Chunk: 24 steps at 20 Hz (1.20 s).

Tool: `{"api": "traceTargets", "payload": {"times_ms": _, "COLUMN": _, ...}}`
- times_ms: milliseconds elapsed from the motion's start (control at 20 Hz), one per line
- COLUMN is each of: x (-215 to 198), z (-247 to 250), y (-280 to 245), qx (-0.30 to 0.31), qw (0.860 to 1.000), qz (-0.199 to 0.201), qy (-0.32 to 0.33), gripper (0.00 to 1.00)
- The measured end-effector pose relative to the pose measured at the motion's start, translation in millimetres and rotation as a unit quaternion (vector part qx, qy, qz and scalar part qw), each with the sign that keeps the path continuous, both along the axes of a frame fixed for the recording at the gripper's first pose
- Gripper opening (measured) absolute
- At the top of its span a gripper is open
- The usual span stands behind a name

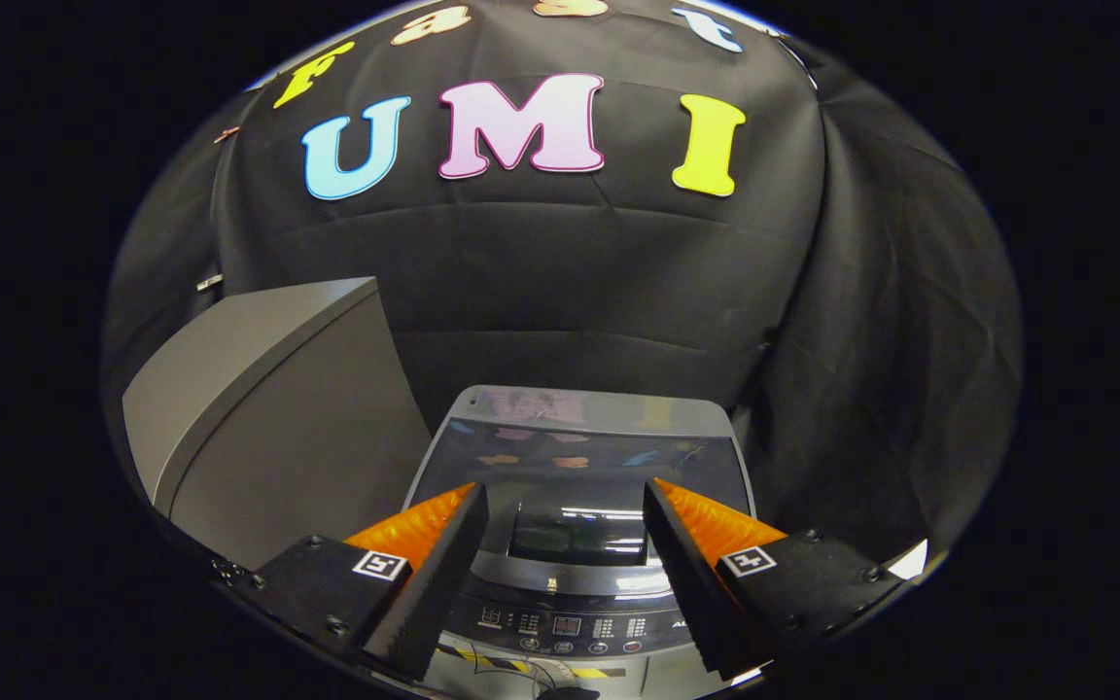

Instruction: Put the clothes into the washing machine and then close the washing machine lid.

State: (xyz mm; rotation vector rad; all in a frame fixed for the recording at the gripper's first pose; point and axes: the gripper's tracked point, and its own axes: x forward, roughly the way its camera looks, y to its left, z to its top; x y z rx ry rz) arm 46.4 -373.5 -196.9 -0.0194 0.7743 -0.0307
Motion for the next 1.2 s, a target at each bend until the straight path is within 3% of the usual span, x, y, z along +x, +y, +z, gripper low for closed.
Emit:
{"api": "traceTargets", "payload": {"times_ms": 900, "x": 6, "z": 23, "y": -18, "qx": 0.009, "qw": 0.999, "qz": -0.033, "qy": -0.023, "gripper": 1.00}}
{"api": "traceTargets", "payload": {"times_ms": 1200, "x": 37, "z": 113, "y": 0, "qx": 0.021, "qw": 0.987, "qz": -0.052, "qy": -0.148, "gripper": 1.00}}
